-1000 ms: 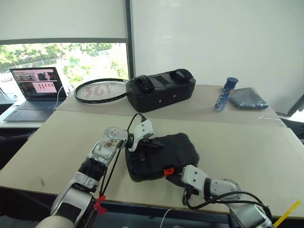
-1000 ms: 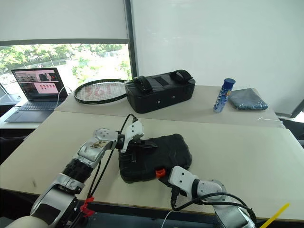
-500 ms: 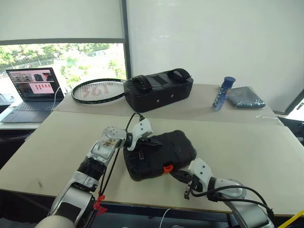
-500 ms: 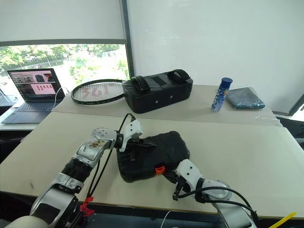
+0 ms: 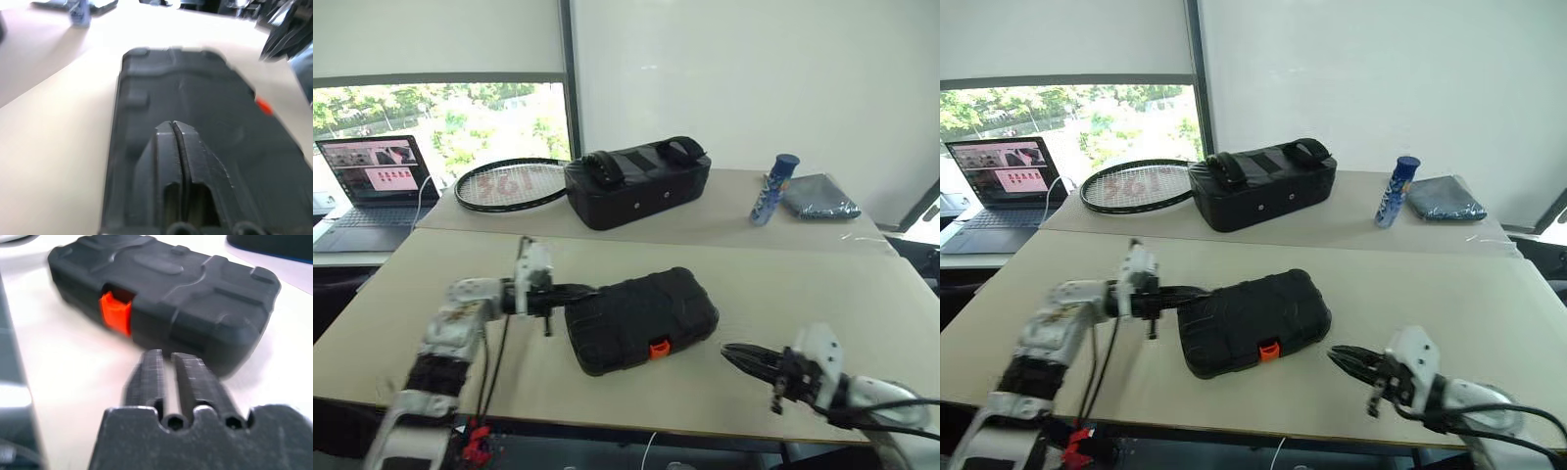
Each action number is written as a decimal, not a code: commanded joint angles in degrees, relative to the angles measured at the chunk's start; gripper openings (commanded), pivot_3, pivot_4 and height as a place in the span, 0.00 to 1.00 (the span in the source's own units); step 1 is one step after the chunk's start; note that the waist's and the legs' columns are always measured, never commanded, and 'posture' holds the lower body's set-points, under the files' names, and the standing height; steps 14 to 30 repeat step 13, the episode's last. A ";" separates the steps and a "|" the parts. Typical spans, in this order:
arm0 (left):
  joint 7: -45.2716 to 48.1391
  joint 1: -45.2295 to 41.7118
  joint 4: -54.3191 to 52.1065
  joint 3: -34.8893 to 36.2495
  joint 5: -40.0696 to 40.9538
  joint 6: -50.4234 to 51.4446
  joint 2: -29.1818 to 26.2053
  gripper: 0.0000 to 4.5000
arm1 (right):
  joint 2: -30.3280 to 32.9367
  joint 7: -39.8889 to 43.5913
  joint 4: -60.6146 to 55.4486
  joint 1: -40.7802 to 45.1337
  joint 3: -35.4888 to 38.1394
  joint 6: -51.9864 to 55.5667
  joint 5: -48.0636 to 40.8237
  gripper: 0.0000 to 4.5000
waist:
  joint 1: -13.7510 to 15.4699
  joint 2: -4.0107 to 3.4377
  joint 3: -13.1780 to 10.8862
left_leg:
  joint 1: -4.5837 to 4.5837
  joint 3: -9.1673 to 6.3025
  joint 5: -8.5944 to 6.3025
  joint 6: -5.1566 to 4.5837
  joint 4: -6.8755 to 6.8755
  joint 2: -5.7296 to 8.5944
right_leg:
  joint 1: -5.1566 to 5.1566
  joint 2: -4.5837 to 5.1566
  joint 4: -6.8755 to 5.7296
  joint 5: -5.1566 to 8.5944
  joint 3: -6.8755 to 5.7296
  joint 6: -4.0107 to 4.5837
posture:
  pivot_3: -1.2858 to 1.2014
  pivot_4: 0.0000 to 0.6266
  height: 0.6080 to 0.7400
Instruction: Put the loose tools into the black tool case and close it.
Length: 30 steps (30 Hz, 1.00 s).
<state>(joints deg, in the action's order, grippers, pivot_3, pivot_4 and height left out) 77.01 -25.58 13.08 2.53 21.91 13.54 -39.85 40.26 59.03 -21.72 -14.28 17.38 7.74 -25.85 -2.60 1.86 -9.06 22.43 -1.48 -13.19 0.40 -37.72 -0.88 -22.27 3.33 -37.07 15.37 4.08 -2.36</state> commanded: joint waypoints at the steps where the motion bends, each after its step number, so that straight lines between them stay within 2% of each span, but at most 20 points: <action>1: 0.31 7.36 -4.88 6.50 2.07 -1.78 -4.28 0.39 | 2.60 6.51 5.41 -1.68 5.97 -9.38 0.07 0.45 | 0.25 -0.02 -0.07 | -0.03 0.00 -0.02 0.00 0.00 -0.02 | 0.02 0.07 0.00 0.01 -0.01 -0.02 | 0.52 0.24 1.00; 5: -1.43 18.64 -8.87 13.25 1.62 -7.05 -6.62 0.72 | 5.06 11.08 11.25 -2.30 8.62 -16.24 0.68 0.76 | 0.64 -0.07 -0.23 | 0.00 0.03 -0.03 0.00 0.00 -0.04 | 0.02 0.17 0.06 0.02 -0.02 -0.03 | 0.52 0.24 1.00; 8: -4.03 22.61 -9.99 16.23 0.77 -10.18 -6.77 0.94 | 6.01 12.62 14.61 -2.28 9.71 -19.76 1.03 0.98 | 1.33 -0.10 -0.36 | 0.00 0.02 -0.03 0.01 0.00 -0.09 | 0.02 0.21 0.07 0.02 -0.01 -0.02 | 0.52 0.24 1.00; 13: -7.76 24.00 -11.38 16.94 0.32 -10.97 -6.37 0.94 | 6.38 13.49 17.97 -1.73 8.90 -23.87 2.02 0.98 | 1.94 -0.16 -0.40 | -0.01 0.11 -0.03 0.01 -0.01 -0.09 | 0.03 0.20 0.08 0.04 -0.02 -0.04 | 0.52 0.24 1.00; 30: -7.76 24.00 -11.38 16.94 0.32 -10.97 -6.37 0.94 | 6.38 13.49 17.97 -1.73 8.90 -23.87 2.02 0.98 | 1.94 -0.16 -0.40 | -0.01 0.11 -0.03 0.01 -0.01 -0.09 | 0.03 0.20 0.08 0.04 -0.02 -0.04 | 0.52 0.24 1.00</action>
